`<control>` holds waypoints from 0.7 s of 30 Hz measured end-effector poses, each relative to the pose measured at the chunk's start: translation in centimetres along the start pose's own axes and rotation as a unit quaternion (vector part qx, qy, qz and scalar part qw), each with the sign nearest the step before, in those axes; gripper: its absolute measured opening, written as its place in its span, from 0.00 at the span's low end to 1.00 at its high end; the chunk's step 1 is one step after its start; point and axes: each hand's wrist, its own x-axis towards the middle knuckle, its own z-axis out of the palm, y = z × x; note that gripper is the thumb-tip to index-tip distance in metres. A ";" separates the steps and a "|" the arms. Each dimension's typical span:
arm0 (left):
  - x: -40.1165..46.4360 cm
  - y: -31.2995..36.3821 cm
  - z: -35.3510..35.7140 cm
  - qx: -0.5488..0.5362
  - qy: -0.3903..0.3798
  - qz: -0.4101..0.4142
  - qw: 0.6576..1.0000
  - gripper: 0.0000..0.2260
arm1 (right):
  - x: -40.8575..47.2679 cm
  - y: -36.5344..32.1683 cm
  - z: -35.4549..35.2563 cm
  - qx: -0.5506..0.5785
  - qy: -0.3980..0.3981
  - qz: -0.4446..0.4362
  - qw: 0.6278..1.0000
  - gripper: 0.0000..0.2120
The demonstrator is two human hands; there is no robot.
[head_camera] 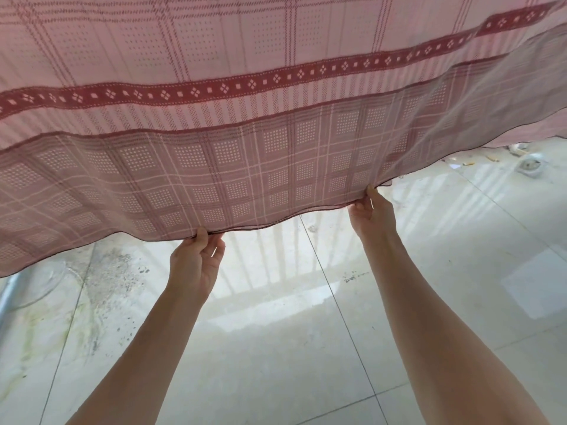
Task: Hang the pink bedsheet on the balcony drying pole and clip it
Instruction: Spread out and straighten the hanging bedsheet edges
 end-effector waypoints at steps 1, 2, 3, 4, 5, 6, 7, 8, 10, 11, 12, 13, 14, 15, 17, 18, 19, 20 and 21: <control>0.0 0.0 0.0 0.000 0.002 -0.002 1.000 0.09 | 0.0 -0.2 -0.1 0.005 -0.001 0.003 1.000 0.08; -0.1 0.0 0.0 -0.002 0.003 -0.005 1.000 0.09 | 0.0 -0.3 -0.2 0.010 -0.005 0.004 1.000 0.08; -0.1 -0.1 0.1 -0.003 0.004 -0.007 1.000 0.09 | 0.0 -0.6 -0.2 0.010 -0.008 0.005 1.000 0.08; -0.1 -0.3 0.2 -0.006 0.005 -0.008 1.000 0.09 | 0.1 -0.8 -0.2 0.009 -0.008 0.006 1.000 0.08; 0.0 -0.4 0.3 -0.009 0.006 -0.009 1.000 0.09 | 0.1 -1.1 -0.1 0.011 -0.009 0.008 1.000 0.08; -0.1 -0.4 0.5 -0.010 0.008 -0.009 1.000 0.09 | 0.1 -1.3 -0.1 0.014 -0.012 0.009 1.000 0.08; 0.0 -0.4 0.7 -0.010 0.012 -0.010 1.000 0.09 | 0.1 -1.5 0.0 0.018 -0.016 0.012 1.000 0.09; 0.1 -0.5 0.8 -0.012 0.018 -0.010 1.000 0.09 | 0.1 -1.6 0.0 0.023 -0.023 0.017 0.999 0.09; 0.1 -0.7 1.0 -0.024 0.028 -0.009 0.999 0.09 | 0.1 -1.6 0.1 0.042 -0.033 0.029 0.998 0.10; 0.1 -0.7 1.1 -0.037 0.031 -0.009 0.999 0.09 | 0.1 -1.5 0.0 0.046 -0.037 0.033 0.998 0.10; 0.2 -0.8 1.1 -0.059 0.030 -0.009 0.998 0.09 | 0.1 -1.5 -0.1 0.027 -0.044 0.032 0.998 0.10; 0.2 -1.0 1.1 -0.084 0.021 -0.011 0.996 0.09 | 0.1 -1.4 -0.3 -0.020 -0.057 0.028 0.998 0.09; 0.2 -1.1 1.2 -0.108 0.006 -0.012 0.994 0.08 | 0.1 -1.4 -0.4 -0.069 -0.072 0.026 0.995 0.07; 0.2 -1.3 1.3 -0.127 -0.013 -0.015 0.992 0.05 | 0.2 -1.4 -0.6 -0.099 -0.084 0.032 0.991 0.06; 0.2 -1.8 2.0 -0.144 -0.055 -0.021 0.988 0.09 | 0.6 -1.5 -0.8 -0.090 -0.089 0.058 0.990 0.08; 0.2 -2.3 2.5 -0.134 -0.076 -0.026 0.988 0.12 | 0.8 -1.6 -0.8 -0.080 -0.087 0.062 0.991 0.09; 0.1 -2.8 3.1 -0.112 -0.092 -0.034 0.989 0.12 | 1.1 -1.7 -0.9 -0.074 -0.083 0.061 0.992 0.10; 0.2 -3.5 3.7 -0.082 -0.106 -0.046 0.990 0.10 | 1.3 -1.8 -0.9 -0.073 -0.081 0.058 0.992 0.09; 0.2 -4.3 4.4 -0.049 -0.119 -0.057 0.990 0.08 | 1.4 -1.8 -1.1 -0.076 -0.080 0.056 0.992 0.09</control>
